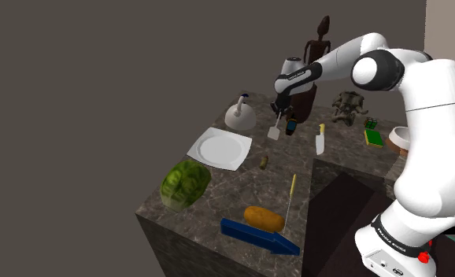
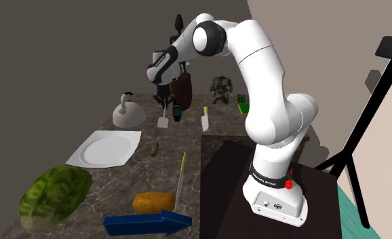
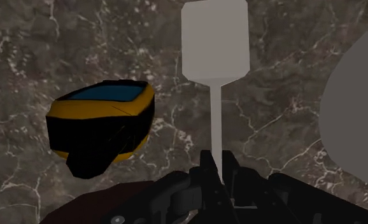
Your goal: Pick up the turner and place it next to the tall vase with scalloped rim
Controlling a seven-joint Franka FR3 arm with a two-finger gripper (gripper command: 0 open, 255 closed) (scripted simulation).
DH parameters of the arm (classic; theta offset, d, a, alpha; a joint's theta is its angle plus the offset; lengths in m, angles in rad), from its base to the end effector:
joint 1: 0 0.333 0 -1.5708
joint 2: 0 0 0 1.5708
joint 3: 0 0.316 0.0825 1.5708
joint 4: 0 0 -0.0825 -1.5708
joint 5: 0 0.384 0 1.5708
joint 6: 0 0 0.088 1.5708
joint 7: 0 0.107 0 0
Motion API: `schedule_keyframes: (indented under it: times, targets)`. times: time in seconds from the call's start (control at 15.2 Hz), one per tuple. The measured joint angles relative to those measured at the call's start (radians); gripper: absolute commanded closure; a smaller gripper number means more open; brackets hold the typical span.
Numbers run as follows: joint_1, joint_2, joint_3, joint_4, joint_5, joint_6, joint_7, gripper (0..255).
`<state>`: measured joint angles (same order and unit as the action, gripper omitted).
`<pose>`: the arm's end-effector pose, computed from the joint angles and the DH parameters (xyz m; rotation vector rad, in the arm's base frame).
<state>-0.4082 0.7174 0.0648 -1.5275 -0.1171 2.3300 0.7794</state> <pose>0.6731 -0.2509 0.2433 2.6818 -1.5779 0.1483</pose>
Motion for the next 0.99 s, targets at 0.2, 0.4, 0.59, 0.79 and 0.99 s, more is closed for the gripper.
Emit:
schedule_keyframes:
  times: [0.2, 0.4, 0.59, 0.79, 0.99]
  targets:
    - [0.008, 0.016, 0.001, 0.020, -0.004, 0.019, 0.007, 255]
    - [-0.001, 0.023, 0.002, 0.021, -0.005, 0.094, -0.003, 255]
    - [0.008, 0.028, 0.000, 0.011, -0.006, 0.180, 0.004, 255]
    - [0.001, -0.003, 0.002, -0.047, -0.002, 0.202, -0.006, 0]
    - [-0.020, -0.047, 0.006, -0.102, 0.007, 0.199, -0.024, 0]
